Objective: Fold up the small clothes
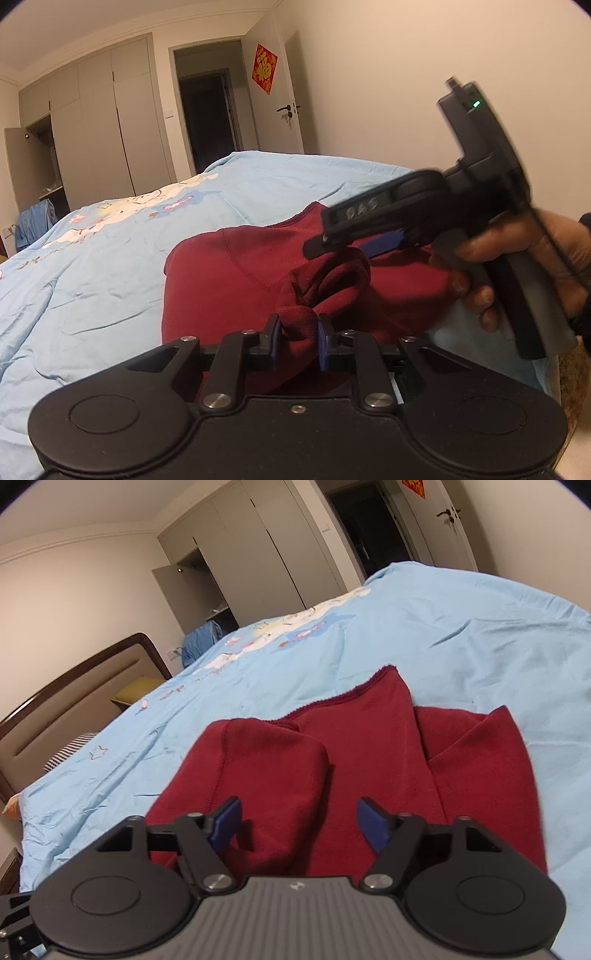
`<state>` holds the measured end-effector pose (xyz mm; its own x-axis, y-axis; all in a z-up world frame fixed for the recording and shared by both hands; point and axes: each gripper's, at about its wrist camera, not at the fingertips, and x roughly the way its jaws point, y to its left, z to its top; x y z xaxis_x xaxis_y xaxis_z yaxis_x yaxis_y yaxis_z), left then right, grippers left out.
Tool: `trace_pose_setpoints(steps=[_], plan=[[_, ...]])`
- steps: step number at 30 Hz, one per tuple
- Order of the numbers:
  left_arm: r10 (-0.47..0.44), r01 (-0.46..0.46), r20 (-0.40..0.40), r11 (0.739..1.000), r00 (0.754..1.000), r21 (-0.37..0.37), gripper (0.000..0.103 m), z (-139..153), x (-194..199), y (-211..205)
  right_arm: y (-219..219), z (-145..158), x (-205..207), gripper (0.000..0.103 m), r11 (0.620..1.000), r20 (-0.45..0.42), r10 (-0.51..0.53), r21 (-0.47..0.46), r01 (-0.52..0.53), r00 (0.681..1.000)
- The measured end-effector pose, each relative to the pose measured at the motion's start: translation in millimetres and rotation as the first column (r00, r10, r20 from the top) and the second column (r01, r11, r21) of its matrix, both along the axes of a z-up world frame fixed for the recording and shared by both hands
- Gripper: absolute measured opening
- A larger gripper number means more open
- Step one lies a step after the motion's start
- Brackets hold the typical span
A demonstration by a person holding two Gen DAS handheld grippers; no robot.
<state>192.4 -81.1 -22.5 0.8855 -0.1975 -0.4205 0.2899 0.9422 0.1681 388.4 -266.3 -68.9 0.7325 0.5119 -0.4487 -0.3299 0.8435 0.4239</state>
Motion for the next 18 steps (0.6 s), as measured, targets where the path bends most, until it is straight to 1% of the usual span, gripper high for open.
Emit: trace_pose_setpoints(steps=[1,3,4,6,8,9,12,18], plan=[[0.001,-0.001,-0.002,1.000,1.000,-0.008,0.019,0,1,1,2,-2,2,0.064,1.000,-0.006,-0.008,-0.007,0.008,1.000],[0.002,-0.002,-0.004,1.000,1.000,-0.020,0.017,-1,2,2,3,-6,4,0.047,1.000,-0.009,-0.021,-0.014,0.021,1.000],[0.002,-0.002,-0.004,1.000,1.000,-0.021,0.017,-1,2,2,3,-7,5,0.043,1.000,-0.011,-0.024,-0.008,0.024,1.000],[0.003,-0.003,-0.004,1.000,1.000,-0.020,0.016,-2,2,1,1,-9,8,0.024,0.999,-0.020,-0.015,0.032,0.015,1.000],[0.008,-0.008,-0.004,1.000,1.000,-0.025,0.016,-2,3,1,-1,-11,10,0.019,0.998,-0.032,-0.005,0.066,0.008,0.999],[0.010,-0.011,-0.003,0.999,1.000,-0.031,0.016,-2,3,2,0,-10,10,0.015,0.998,-0.027,-0.005,0.065,0.006,1.000],[0.016,-0.017,-0.003,0.998,1.000,-0.052,0.015,1,6,2,1,-7,8,0.009,0.998,0.007,-0.003,0.056,0.002,1.000],[-0.002,0.003,0.002,0.996,1.000,-0.088,0.014,7,14,-9,-7,9,6,0.008,0.998,0.090,-0.029,0.049,0.025,0.996]])
